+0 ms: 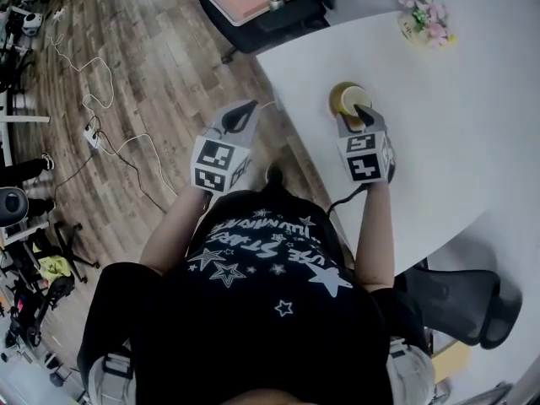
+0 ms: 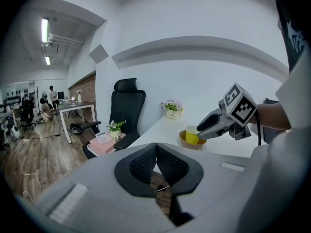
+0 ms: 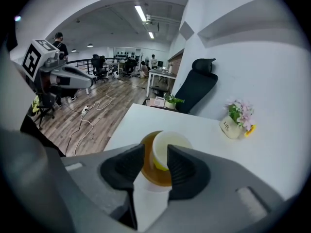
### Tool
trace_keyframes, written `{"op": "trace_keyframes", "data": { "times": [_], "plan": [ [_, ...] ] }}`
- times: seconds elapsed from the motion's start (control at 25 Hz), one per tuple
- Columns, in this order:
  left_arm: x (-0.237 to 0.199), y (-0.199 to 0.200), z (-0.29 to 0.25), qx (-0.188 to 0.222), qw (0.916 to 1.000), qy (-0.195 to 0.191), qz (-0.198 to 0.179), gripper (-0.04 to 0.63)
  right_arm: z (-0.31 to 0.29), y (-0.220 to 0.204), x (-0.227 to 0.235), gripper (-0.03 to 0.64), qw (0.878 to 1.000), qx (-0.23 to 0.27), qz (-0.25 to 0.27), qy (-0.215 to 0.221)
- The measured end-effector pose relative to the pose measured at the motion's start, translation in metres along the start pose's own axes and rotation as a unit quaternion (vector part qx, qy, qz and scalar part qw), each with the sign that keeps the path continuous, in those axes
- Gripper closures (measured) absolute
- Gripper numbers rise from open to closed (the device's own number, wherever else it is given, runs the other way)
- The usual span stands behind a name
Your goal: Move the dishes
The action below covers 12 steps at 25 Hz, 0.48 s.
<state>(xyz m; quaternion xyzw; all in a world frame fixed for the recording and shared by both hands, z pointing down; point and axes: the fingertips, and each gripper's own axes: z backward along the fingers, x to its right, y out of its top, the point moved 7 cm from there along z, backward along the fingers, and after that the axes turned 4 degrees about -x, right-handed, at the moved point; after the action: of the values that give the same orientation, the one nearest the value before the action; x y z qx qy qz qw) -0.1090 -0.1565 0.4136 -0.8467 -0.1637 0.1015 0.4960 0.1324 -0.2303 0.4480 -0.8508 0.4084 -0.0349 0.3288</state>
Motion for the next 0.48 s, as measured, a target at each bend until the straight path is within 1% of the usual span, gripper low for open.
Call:
{"op": "trace_keyframes", "data": {
  "times": [0.16,0.32,0.48],
  "plan": [
    [-0.0006,0.0027,-0.0036,-0.001,1.0000,0.004,-0.001,0.584,-0.0030,0.0038,-0.0008,0.532,0.999,-0.028,0.036,-0.003],
    [-0.0037,0.0006,-0.0032,-0.006,1.0000,0.003,-0.001,0.584,-0.0058,0.0056,-0.0039,0.586,0.998,-0.038,0.050,0.003],
    [-0.0098,0.0012,-0.0061,-0.005,0.9999,-0.010,-0.002,0.584,-0.0022,0.0095,-0.0061,0.588,0.998,-0.037,0.043,0.001]
  ]
}}
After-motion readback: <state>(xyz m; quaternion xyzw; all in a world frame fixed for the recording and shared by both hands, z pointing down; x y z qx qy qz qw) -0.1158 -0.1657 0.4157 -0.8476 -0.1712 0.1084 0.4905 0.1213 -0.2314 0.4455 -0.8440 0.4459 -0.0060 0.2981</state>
